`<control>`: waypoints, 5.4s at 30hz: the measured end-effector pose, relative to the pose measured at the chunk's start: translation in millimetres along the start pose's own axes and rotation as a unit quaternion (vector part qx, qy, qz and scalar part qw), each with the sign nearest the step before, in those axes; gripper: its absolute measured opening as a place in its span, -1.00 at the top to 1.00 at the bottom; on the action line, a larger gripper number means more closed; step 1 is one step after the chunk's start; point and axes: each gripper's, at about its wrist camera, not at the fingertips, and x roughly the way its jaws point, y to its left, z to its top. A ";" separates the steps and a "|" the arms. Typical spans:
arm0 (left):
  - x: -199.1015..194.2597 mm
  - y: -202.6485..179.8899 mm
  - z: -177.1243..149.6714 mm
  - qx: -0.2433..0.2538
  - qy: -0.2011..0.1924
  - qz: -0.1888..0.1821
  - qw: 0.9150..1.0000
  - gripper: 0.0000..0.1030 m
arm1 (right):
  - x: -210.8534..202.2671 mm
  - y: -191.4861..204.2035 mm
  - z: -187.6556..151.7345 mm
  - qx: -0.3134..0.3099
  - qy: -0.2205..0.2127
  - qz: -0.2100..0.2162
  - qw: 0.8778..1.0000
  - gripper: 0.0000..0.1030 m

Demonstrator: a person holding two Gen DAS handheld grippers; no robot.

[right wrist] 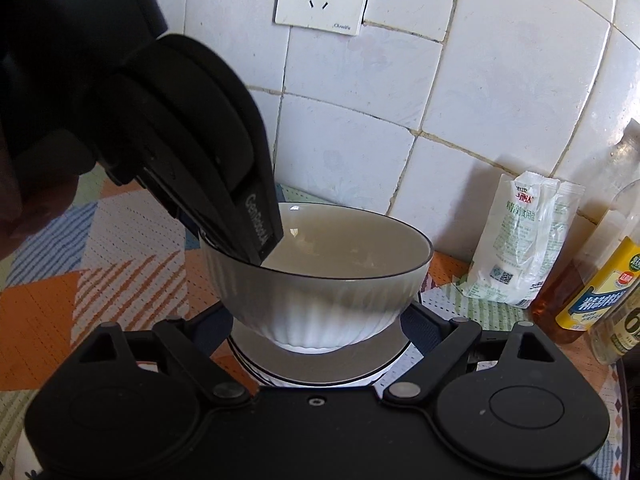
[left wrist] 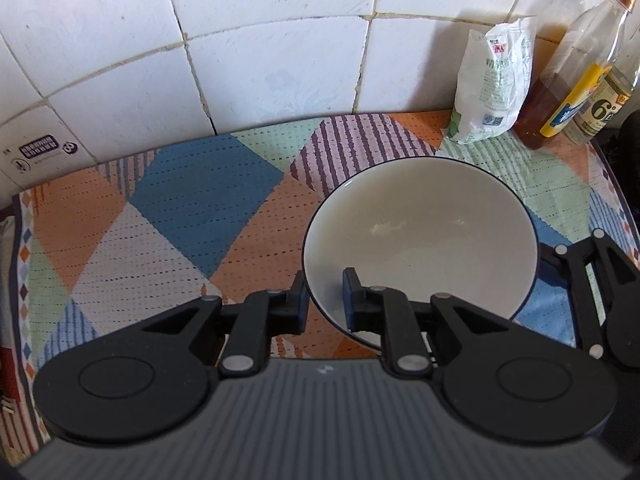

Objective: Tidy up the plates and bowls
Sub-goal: 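Open the left gripper and withdraw it from the three stacked bowls, then grasp the rim of the bowl stack with the left gripper and lift, then carry the bowl stack with the left gripper and lower it onto the bunny plate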

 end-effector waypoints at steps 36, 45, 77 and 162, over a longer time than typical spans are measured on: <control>-74.0 40.3 -42.2 -0.003 -0.061 -0.055 0.997 0.55 | -120.8 -14.1 -35.4 0.158 -0.027 -0.035 0.986 -0.94; -85.9 40.6 -64.7 0.008 -0.062 -0.048 0.997 0.51 | -129.0 -18.3 -67.8 0.123 -0.047 -0.013 0.991 -0.95; -13.6 59.3 -43.4 -0.184 -0.066 -0.154 0.969 0.32 | 27.5 -143.1 -51.1 -0.005 0.038 0.228 0.973 -0.94; -133.2 14.2 -153.3 -0.081 -0.024 -0.194 0.977 0.29 | -163.8 -14.5 -89.2 0.114 -0.043 0.255 0.959 -1.00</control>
